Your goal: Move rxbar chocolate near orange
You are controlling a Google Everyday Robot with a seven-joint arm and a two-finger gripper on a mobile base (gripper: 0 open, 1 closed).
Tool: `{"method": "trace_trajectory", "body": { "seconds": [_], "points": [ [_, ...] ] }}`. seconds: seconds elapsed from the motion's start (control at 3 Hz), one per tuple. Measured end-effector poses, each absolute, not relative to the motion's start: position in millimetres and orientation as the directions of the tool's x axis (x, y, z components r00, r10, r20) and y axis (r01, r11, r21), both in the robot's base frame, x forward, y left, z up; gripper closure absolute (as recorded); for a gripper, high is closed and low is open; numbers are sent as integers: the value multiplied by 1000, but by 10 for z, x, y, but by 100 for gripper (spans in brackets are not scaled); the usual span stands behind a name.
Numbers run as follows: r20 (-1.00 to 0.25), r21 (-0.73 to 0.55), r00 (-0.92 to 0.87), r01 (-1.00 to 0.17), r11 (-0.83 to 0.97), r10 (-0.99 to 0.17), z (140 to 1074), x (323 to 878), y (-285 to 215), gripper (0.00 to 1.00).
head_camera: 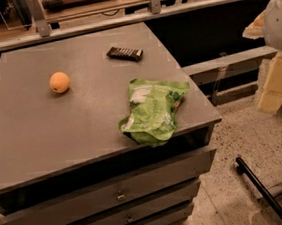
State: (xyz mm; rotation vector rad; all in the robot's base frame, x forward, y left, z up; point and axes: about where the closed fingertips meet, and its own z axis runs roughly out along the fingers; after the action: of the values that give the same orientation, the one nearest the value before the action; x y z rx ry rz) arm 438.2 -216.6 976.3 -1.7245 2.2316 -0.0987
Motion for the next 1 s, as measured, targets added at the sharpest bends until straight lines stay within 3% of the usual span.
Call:
{"method": "trace_trajectory", "body": {
  "seconds": [0.67,1.0],
  "points": [
    [-240,-235,-180,-943,237,-954,9697,4622,-1966,0],
    [-322,-213,-71,-966,146,-944,9470,5422,-1289,0]
  ]
}}
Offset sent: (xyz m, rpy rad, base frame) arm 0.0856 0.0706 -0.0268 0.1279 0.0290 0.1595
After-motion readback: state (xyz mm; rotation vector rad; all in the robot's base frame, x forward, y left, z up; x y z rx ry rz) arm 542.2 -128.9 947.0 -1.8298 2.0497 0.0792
